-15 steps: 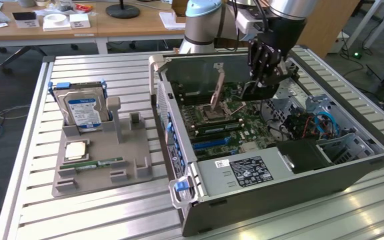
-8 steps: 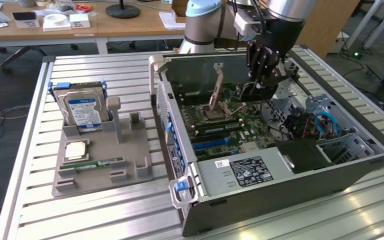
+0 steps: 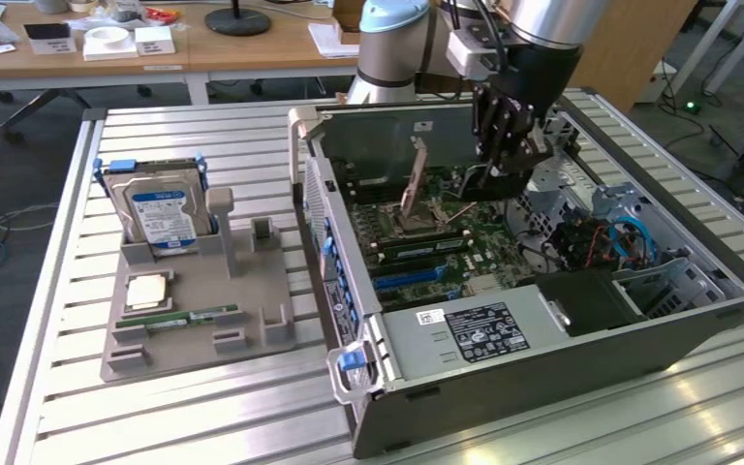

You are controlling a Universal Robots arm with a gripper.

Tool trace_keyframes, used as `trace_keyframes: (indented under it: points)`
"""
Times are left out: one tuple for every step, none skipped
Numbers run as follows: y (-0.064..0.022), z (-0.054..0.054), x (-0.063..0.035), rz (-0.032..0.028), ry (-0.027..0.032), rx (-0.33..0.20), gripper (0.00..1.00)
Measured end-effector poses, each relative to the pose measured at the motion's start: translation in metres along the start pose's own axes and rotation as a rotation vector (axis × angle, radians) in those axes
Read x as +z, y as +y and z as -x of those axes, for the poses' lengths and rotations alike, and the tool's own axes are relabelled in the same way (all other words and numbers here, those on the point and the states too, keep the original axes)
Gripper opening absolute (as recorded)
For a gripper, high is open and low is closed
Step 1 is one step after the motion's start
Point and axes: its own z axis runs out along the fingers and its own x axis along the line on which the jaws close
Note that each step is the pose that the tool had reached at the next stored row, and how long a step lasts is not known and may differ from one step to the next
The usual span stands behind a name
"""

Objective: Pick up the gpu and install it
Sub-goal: 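Insert the gpu into the slot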

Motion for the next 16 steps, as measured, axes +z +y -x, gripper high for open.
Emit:
trace_keyframes:
  points:
    - [0.0009,0.0,0.001,0.0,0.0005,0.0,0.26]
    - [0.0018,0.0,0.002,0.0,0.0012,0.0,0.26]
    - [0.0028,0.0,0.003,-0.0001,0.0018,0.0,0.26]
    - [0.0039,-0.0001,0.0039,-0.0001,0.0024,0.0,0.26]
    - [0.0049,-0.0001,0.0048,-0.0001,0.0029,0.0,0.26]
    - [0.006,-0.0001,0.0057,0.0,0.0035,0.0,0.26]
    - [0.007,-0.0002,0.0064,0.0,0.004,0.0,0.26]
    - [0.008,-0.0002,0.0071,-0.0001,0.0045,0.0,0.26]
    - [0.0088,-0.0002,0.0077,-0.0001,0.0049,0.0,0.26]
    - [0.0091,-0.0003,0.0078,0.0,0.0056,0.0,0.26]
    - [0.0091,-0.0003,0.0078,0.0,0.0062,0.0,0.26]
    - [0.0091,-0.0003,0.0078,0.0,0.0063,0.0,0.26]
    - [0.0091,-0.0003,0.008,0.0,0.0062,0.0,0.26]
    - [0.0091,-0.0002,0.0086,-0.0002,0.0059,0.0,0.26]
    - [0.0093,-0.0003,0.0094,-0.0002,0.0061,0.0,0.26]
    - [0.0096,-0.0003,0.0104,-0.0002,0.0066,0.0,0.26]
